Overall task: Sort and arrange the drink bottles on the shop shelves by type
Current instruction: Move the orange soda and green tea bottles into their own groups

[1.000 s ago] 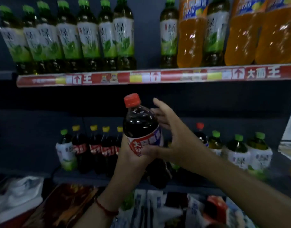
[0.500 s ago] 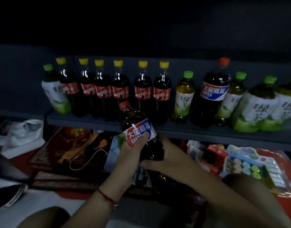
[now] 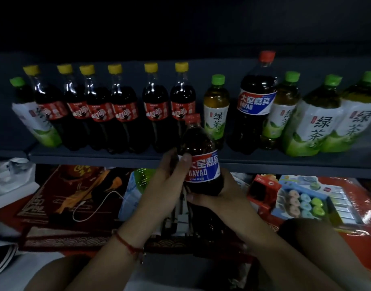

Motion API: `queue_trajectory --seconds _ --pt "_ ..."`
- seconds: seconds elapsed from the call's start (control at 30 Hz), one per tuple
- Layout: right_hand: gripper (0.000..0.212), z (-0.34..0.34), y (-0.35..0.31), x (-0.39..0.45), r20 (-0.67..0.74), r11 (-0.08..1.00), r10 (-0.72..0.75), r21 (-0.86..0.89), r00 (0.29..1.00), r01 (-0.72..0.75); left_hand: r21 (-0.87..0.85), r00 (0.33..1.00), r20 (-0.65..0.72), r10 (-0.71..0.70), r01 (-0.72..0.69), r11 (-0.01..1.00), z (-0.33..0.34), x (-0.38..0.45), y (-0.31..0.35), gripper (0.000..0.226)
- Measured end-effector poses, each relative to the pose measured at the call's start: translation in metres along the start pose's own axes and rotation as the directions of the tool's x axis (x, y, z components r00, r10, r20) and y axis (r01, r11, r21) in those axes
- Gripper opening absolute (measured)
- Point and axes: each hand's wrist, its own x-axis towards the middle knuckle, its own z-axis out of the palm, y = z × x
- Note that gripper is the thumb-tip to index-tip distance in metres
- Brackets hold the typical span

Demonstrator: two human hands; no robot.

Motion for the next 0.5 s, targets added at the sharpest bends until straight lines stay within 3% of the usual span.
queue_trajectory --seconds 0.07,0.13,0.2,0.27,0.37,0.5 --pt "0.047 -0.008 0.000 0.002 -0.067 0.999 0.000 0.049 0.998 0.003 0.109 0.990 -0.057 0.129 -0.122 0.986 0.002 0.010 0.017 0.030" --pt "0.048 -0.017 0.002 0.002 -0.120 0.993 0.012 0.121 0.993 0.002 0.312 0.949 -0.061 0.309 -0.276 0.909 0.003 0.024 0.035 0.044" --pt "0.052 -0.024 0.005 0.003 -0.169 0.984 0.029 0.180 0.985 0.002 0.565 0.863 -0.004 0.505 -0.415 0.713 0.005 0.044 0.050 0.052" --pt "0.061 -0.031 0.008 0.002 -0.216 0.973 0.044 0.230 0.975 0.007 0.774 0.746 0.099 0.658 -0.474 0.421 0.008 0.072 0.065 0.060" --pt "0.066 -0.042 0.009 0.002 -0.232 0.965 0.038 0.262 0.972 0.025 0.901 0.661 0.262 0.703 -0.429 0.068 0.016 0.114 0.082 0.076" --pt "0.064 -0.056 0.010 0.002 -0.236 0.959 0.033 0.283 0.971 0.036 0.925 0.702 0.371 0.609 -0.339 -0.172 0.034 0.149 0.090 0.100"
